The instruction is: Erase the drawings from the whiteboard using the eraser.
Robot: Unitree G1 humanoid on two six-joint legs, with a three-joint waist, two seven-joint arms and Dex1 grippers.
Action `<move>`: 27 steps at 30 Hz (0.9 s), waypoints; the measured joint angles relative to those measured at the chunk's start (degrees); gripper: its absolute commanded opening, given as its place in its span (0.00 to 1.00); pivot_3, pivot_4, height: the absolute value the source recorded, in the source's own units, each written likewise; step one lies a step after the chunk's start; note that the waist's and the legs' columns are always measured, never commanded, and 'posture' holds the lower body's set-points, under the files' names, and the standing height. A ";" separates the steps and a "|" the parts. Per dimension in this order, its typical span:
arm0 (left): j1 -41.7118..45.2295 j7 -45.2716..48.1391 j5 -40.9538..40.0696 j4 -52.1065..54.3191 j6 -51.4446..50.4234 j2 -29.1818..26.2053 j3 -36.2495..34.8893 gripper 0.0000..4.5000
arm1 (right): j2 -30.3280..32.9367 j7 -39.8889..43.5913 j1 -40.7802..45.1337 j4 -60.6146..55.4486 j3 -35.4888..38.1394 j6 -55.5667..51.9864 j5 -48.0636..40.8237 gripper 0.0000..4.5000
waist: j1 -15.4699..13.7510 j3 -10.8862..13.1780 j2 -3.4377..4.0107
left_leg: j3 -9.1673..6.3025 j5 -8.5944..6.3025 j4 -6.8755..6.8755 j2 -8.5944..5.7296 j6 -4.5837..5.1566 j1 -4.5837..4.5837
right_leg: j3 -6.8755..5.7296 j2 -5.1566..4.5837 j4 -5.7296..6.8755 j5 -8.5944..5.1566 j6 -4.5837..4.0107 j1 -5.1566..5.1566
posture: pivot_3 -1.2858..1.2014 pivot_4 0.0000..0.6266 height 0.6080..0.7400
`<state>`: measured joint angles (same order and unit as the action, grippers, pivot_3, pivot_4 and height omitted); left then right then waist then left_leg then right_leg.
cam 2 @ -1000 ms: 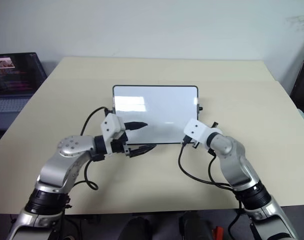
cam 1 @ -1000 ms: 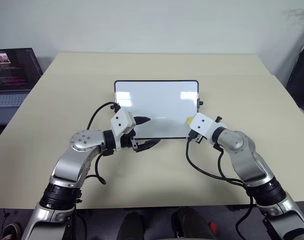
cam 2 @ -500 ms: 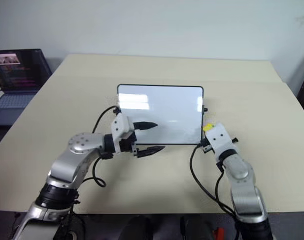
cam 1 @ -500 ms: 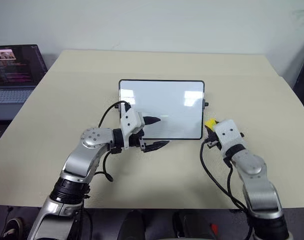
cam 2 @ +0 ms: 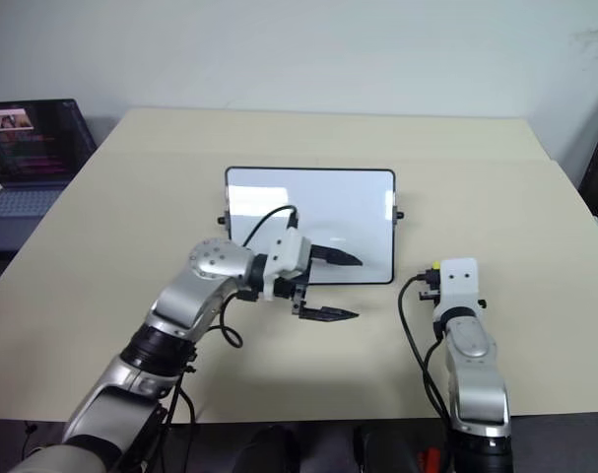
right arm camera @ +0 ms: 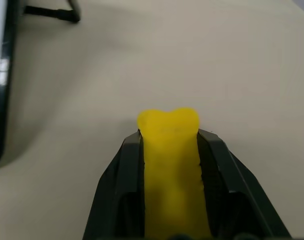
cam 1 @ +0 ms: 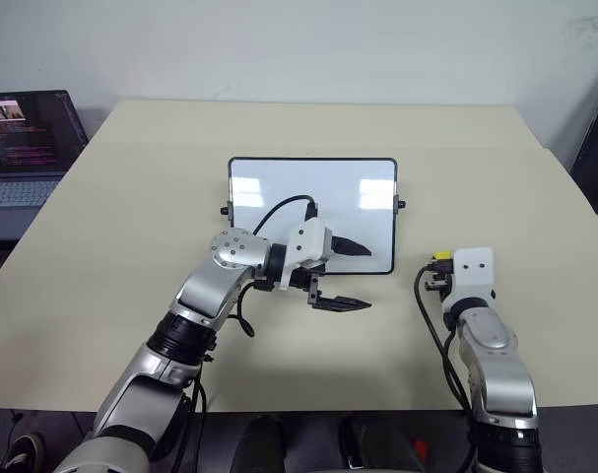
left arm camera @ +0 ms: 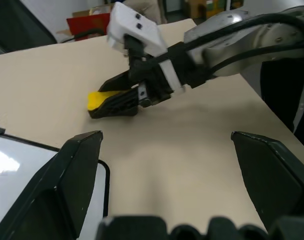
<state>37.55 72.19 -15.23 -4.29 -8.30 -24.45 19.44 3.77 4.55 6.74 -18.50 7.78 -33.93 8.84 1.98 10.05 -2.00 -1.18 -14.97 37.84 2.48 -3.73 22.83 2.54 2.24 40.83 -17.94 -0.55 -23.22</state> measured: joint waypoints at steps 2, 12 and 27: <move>0.00 0.60 0.05 -0.15 0.04 0.08 0.20 1.00 | -0.13 -0.91 1.38 1.98 0.96 0.19 -1.34 0.32 | 0.03 0.01 0.01 | 0.00 0.00 0.00 0.02 0.00 0.01 | 0.00 0.00 0.01 0.00 -0.01 -0.02 | 0.52 0.24 1.00; -0.79 0.24 0.10 -0.12 -0.11 -0.10 0.19 1.00 | 0.46 -2.14 3.54 5.95 3.51 3.80 -6.50 0.40 | -0.08 0.01 0.02 | -0.01 0.00 0.01 0.06 0.00 0.01 | 0.00 0.00 0.03 0.00 -0.01 -0.02 | 0.52 0.24 1.00; -3.61 -7.15 -0.17 4.10 -3.10 7.56 0.03 1.00 | 9.93 1.69 8.13 14.23 11.15 7.02 -14.77 0.40 | -0.40 0.04 0.10 | 0.08 0.01 0.06 -0.01 0.01 0.04 | -0.05 -0.01 0.04 0.01 0.00 0.02 | 0.52 0.24 1.00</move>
<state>33.94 65.04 -15.40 -0.19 -11.39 -16.89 19.47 13.69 6.24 14.86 -4.27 18.93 -26.91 -5.93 1.59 10.09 -1.90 -1.10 -14.96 37.90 2.47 -3.72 22.87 2.50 2.22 40.87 -17.93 -0.55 -23.19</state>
